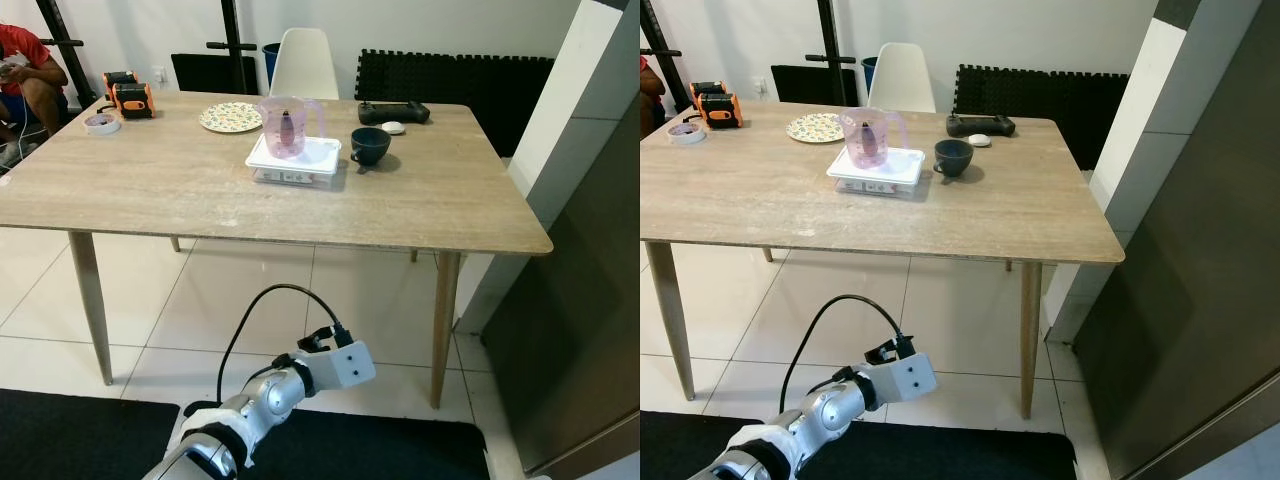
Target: Restocking fridge
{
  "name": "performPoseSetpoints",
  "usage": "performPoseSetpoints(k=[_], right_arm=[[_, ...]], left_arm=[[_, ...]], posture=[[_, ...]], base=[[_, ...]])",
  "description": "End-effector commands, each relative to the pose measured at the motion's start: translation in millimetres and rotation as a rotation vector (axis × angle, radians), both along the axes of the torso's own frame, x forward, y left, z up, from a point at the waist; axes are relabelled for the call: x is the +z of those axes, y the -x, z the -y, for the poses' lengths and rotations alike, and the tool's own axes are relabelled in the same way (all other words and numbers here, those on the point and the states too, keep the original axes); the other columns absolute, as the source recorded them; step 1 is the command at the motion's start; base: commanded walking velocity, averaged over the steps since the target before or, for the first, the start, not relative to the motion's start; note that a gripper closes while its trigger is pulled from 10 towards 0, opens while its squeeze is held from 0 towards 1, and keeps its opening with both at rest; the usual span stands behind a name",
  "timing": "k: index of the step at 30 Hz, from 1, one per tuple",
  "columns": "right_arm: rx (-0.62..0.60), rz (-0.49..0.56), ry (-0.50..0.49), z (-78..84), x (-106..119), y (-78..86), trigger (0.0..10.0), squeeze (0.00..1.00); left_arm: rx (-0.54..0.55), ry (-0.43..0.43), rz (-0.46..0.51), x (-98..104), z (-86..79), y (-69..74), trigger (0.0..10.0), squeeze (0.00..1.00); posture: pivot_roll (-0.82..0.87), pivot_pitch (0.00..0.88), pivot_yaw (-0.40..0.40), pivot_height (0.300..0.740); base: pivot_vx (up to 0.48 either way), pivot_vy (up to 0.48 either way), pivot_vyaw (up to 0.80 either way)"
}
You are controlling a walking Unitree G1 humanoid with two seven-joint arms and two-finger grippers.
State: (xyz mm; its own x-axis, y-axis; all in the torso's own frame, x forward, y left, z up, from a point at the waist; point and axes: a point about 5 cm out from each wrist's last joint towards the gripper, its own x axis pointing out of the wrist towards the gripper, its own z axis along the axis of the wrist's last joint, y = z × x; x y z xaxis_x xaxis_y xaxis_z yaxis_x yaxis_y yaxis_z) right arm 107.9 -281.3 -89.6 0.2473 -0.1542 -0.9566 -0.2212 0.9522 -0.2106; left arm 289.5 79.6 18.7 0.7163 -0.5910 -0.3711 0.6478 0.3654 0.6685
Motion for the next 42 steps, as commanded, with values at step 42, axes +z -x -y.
performPoseSetpoints(k=[42], right_arm=[[-0.038,0.031,-0.034,-14.1,-4,-5.5,10.0,0.0]], left_arm=[[-0.34,0.176,-0.423,0,-1.3,17.9,10.0,0.0]], posture=[[-0.17,0.0,0.06,0.74]], base=[[0.0,0.0,0.0]])
